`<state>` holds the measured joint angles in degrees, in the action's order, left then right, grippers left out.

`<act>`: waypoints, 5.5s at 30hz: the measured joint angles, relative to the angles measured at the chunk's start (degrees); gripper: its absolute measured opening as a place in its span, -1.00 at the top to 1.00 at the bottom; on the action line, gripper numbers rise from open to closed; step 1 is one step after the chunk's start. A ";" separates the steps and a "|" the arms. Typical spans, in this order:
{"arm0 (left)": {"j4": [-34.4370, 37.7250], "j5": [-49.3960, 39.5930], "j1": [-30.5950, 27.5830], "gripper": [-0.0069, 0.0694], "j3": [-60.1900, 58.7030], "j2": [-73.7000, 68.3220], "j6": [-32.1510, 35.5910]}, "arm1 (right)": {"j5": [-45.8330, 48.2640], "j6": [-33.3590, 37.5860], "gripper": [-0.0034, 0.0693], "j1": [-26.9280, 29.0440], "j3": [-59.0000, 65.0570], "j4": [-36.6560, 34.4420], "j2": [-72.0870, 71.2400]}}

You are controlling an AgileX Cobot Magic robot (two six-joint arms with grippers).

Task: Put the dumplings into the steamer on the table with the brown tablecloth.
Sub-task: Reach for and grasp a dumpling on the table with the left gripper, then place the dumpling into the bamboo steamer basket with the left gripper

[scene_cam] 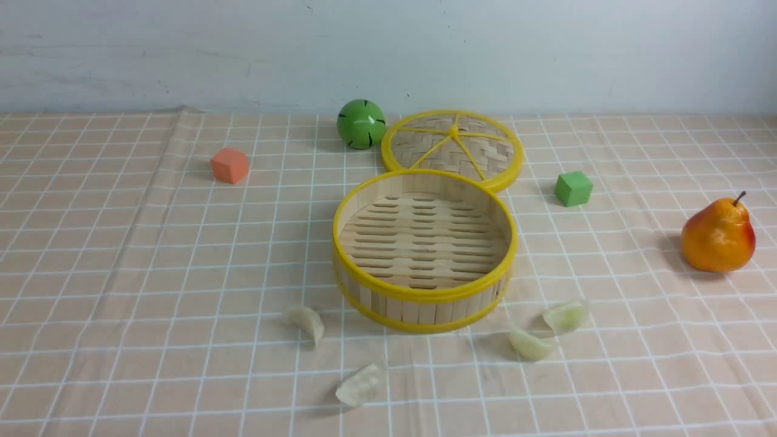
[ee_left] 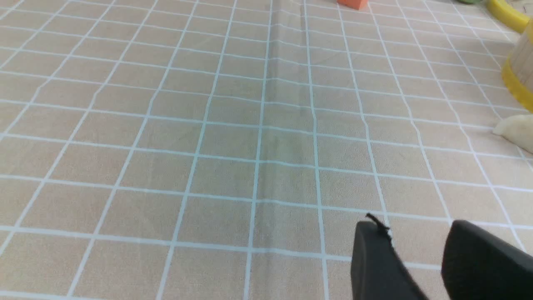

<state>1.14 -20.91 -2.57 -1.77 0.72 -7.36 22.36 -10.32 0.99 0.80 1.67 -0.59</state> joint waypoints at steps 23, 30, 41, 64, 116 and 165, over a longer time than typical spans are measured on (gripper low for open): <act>0.00 0.00 0.00 0.20 0.00 0.00 0.00 | 0.00 0.00 0.25 0.00 0.00 0.00 0.00; 0.00 0.00 0.00 0.20 0.00 0.00 0.00 | 0.00 0.00 0.25 0.00 0.00 0.00 0.00; 0.00 0.00 0.00 0.19 0.00 0.00 0.00 | 0.00 0.00 0.25 0.00 0.00 0.36 0.00; 7.12 4.15 0.00 0.19 0.00 0.00 -6.38 | 0.00 -1.24 0.25 0.00 0.00 -1.14 0.00; -6.45 -42.45 22.88 0.85 61.52 -68.26 -4.18 | 20.76 19.83 0.64 -4.45 -27.34 -27.28 28.86; -5.37 -23.78 25.10 0.48 79.02 -108.91 -15.27 | 35.79 23.82 0.93 -15.58 -44.00 -19.52 53.00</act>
<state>-4.23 -44.70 22.53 77.25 -108.19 -22.63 58.16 13.50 -14.59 -43.19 -17.85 52.41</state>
